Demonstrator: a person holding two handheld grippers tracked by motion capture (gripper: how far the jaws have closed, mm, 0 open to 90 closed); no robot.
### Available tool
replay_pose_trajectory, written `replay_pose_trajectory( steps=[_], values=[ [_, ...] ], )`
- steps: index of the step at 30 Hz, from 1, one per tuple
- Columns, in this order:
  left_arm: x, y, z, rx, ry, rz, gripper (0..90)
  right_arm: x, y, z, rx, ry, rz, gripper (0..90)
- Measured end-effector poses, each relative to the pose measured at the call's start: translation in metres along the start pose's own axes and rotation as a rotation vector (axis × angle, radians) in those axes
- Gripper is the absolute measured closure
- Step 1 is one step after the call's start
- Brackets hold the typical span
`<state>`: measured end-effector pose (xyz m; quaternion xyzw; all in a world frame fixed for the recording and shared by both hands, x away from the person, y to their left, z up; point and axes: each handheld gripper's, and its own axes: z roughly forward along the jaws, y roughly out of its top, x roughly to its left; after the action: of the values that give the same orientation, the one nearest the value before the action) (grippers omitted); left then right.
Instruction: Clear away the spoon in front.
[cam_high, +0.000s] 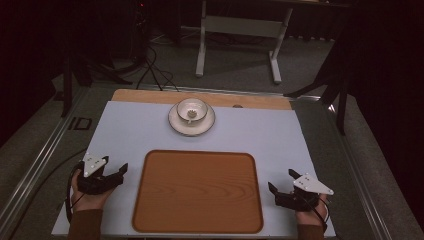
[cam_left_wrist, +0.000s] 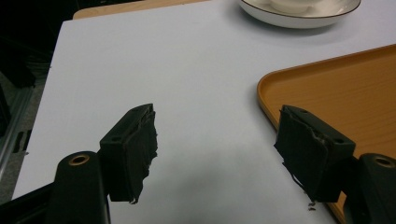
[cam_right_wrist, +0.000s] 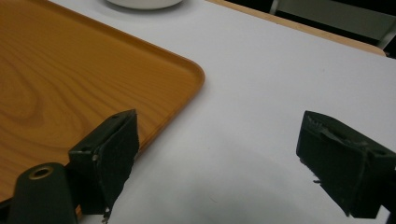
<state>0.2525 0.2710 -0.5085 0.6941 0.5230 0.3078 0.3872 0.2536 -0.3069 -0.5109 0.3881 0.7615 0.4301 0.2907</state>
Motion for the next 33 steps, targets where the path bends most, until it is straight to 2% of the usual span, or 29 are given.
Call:
replay_pose_trajectory(
  steps=[6,15,24,27,33],
  values=[
    [-0.002,0.002,0.001,-0.002,-0.012,0.018,28.7,0.0,0.0,0.001,0.0,0.004,0.002,13.3],
    [-0.01,0.008,0.006,0.017,-0.033,0.016,29.5,0.0,0.0,0.004,0.009,0.012,-0.001,13.3],
    [-0.022,0.028,0.015,0.005,-0.073,0.067,30.4,-0.001,0.0,0.003,-0.003,0.004,0.002,13.4],
    [-0.029,0.041,0.021,-0.007,-0.106,0.092,32.1,-0.001,0.0,0.002,-0.003,0.002,0.004,13.4],
    [-0.036,0.066,0.031,-0.032,-0.137,0.129,34.2,-0.001,0.0,0.002,-0.008,-0.007,0.003,13.5]
  ],
)
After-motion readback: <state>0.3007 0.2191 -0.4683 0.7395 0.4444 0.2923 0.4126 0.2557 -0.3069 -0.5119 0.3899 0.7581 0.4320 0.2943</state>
